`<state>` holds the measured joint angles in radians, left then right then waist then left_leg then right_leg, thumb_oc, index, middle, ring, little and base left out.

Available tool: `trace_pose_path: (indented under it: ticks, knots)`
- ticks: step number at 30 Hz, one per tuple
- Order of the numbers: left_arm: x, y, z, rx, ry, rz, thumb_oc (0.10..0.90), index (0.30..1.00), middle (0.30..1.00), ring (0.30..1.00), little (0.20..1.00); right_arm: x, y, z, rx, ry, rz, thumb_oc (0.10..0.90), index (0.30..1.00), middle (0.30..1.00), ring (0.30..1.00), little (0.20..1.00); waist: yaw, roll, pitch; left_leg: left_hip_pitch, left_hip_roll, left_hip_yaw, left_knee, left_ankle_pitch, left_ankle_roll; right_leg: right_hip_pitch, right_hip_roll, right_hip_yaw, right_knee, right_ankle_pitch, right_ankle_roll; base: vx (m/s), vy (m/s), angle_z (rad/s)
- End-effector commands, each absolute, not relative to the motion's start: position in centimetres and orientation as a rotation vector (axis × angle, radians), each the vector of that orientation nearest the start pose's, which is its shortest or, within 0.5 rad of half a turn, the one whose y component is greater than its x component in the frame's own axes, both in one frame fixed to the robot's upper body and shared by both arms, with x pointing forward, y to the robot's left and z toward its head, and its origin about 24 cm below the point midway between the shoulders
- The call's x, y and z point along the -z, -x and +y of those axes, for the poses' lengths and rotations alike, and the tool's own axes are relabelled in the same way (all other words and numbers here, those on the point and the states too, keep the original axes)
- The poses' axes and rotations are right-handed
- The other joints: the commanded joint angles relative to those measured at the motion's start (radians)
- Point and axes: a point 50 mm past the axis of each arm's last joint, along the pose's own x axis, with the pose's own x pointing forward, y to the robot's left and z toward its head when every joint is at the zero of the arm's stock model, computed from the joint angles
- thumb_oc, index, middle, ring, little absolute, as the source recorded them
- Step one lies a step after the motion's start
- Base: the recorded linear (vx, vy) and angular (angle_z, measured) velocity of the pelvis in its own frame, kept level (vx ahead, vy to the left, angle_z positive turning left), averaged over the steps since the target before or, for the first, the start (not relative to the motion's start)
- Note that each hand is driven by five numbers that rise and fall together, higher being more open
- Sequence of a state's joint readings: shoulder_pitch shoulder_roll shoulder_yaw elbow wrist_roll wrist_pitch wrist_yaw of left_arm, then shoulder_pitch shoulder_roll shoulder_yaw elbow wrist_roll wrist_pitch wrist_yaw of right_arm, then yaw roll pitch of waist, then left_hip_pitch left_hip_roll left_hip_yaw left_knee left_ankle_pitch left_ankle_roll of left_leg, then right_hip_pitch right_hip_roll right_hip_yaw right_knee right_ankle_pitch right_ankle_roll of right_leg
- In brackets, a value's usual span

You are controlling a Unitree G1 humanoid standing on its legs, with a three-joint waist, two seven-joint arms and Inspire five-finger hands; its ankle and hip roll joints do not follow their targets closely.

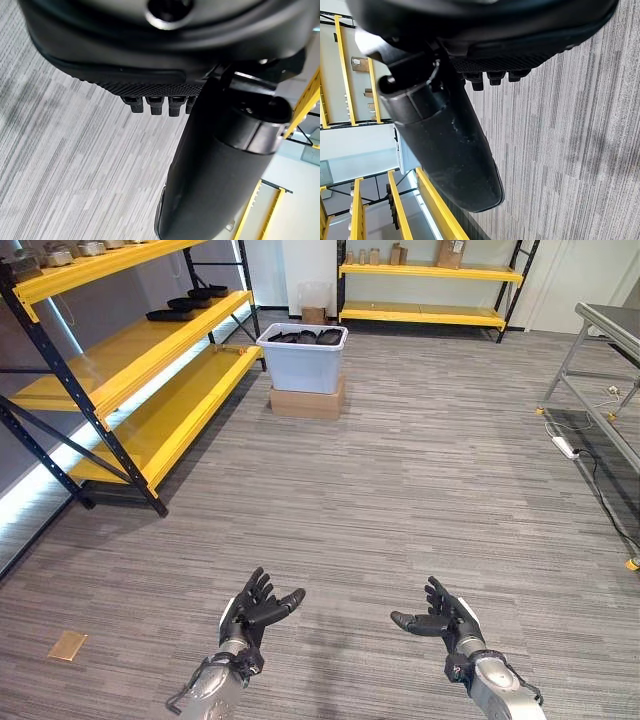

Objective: Move parts from the plastic box to the shelf.

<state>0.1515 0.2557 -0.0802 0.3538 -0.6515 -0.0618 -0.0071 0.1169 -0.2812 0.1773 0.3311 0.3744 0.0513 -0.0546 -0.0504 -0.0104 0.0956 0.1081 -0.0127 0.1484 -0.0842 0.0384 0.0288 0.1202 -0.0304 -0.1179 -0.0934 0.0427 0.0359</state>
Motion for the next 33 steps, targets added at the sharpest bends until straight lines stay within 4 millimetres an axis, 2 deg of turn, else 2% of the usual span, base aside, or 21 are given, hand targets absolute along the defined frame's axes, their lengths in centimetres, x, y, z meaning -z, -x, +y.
trace_pose_path:
  ticks: [1, 10, 15, 28, 31, 33]
  knots:
    - [3.1, -22.2, 21.5, -0.154, 0.322, 0.262, 0.900, 1.000, 1.000, 1.000, 1.000, 1.8, -23.4, -19.1, 0.023, -0.068, 0.276, 0.900, 1.000, 1.000, 1.000, 1.000, 0.006, -0.011, -0.017, 0.058, 0.018, 0.041, -0.003, -0.096, -0.038, 0.024, -0.033, -0.041, 0.006, -0.012, 0.078, 0.00, 0.000, 0.00]
    - [3.2, -22.2, 21.3, -0.140, 0.345, 0.271, 0.900, 1.000, 1.000, 1.000, 1.000, 1.7, -23.5, -19.2, 0.010, -0.039, 0.263, 0.900, 1.000, 1.000, 1.000, 1.000, 0.009, -0.011, -0.015, 0.061, 0.014, 0.040, -0.003, -0.096, -0.035, 0.026, -0.036, -0.044, 0.006, -0.011, 0.079, 0.00, 0.001, 0.00]
    - [3.1, -22.3, 21.2, -0.139, 0.381, 0.268, 0.900, 1.000, 1.000, 1.000, 1.000, 0.8, -23.7, -19.1, 0.028, -0.064, 0.203, 0.900, 1.000, 1.000, 1.000, 1.000, 0.001, -0.005, -0.010, 0.065, 0.008, 0.040, -0.003, -0.102, -0.027, 0.028, -0.039, -0.036, 0.006, -0.009, 0.081, 0.00, 0.040, 0.00]
    - [3.4, -22.3, 20.5, -0.072, 0.399, 0.297, 0.900, 1.000, 1.000, 1.000, 1.000, 1.0, -23.6, -19.5, 0.029, -0.052, 0.216, 0.900, 1.000, 1.000, 1.000, 1.000, 0.006, -0.010, -0.006, 0.072, -0.006, 0.025, -0.003, -0.108, -0.012, 0.039, -0.052, -0.034, 0.015, -0.009, 0.088, 0.01, 0.063, 0.01]
    - [3.8, -22.2, 20.3, -0.037, 0.363, 0.337, 0.900, 1.000, 1.000, 1.000, 1.000, 0.7, -23.9, -19.5, 0.036, -0.063, 0.198, 0.900, 1.000, 1.000, 1.000, 1.000, 0.002, -0.006, 0.005, 0.072, -0.011, 0.024, -0.003, -0.103, 0.004, 0.011, -0.056, -0.028, 0.097, -0.037, 0.091, 0.00, 0.174, 0.04]
    - [3.7, -22.5, 20.1, 0.010, 0.341, 0.329, 0.900, 1.000, 1.000, 1.000, 1.000, 0.2, -24.4, -19.5, 0.036, -0.046, 0.180, 0.900, 1.000, 1.000, 1.000, 1.000, -0.004, -0.003, 0.029, 0.058, -0.025, 0.018, 0.003, -0.099, 0.034, -0.052, -0.057, -0.018, 0.241, -0.037, 0.095, -0.06, 0.246, 0.02]
